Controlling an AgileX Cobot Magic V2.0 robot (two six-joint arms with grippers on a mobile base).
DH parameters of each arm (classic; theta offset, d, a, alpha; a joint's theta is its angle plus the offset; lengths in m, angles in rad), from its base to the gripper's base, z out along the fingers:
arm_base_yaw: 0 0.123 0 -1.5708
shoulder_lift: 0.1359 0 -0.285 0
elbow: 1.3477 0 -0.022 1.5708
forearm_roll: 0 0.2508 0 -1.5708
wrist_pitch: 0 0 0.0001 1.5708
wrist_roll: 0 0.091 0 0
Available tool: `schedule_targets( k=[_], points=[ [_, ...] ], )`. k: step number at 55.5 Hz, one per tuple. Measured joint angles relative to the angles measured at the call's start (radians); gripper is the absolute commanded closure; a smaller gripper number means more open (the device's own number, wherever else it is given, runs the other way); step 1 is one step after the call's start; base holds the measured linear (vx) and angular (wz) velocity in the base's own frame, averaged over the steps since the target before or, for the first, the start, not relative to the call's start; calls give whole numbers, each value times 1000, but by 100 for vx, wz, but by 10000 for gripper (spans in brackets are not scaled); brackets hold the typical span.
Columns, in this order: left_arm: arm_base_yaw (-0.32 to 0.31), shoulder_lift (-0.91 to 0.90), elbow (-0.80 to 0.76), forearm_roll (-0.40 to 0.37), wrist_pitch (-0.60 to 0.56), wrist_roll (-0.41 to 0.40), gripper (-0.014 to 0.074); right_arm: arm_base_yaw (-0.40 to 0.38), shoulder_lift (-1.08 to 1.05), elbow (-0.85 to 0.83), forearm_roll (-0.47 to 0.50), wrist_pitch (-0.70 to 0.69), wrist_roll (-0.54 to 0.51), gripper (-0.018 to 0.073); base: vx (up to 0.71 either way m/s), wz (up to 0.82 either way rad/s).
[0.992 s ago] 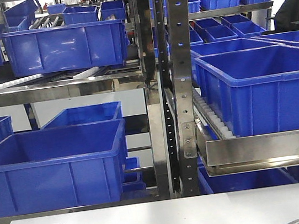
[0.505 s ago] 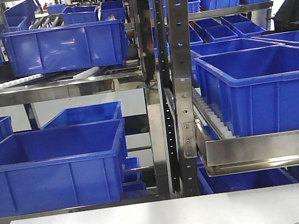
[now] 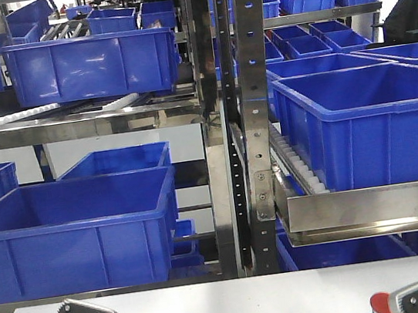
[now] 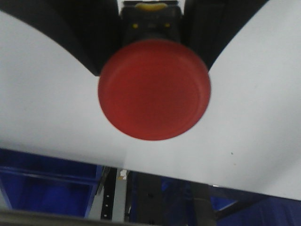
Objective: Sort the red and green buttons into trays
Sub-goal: 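Close both grippers and lift the green and red buttons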
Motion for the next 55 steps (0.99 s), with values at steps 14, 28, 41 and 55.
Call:
schedule_targets(
  k=[14,28,41,55],
  points=[
    [0,-208,0,0,15,0,471,0,-303,3,-130,170,175,569,0,0],
    [0,-470,0,-1,113,-89,472,109,-520,-118,-240,432,305,569,0,0],
    [0,-683,4,-1,203,-121,570,320,-535,-316,-252,624,324,569,0,0],
    [0,-776,3,-1,208,-124,602,364,-535,-437,-252,672,351,569,0,0]
  ],
)
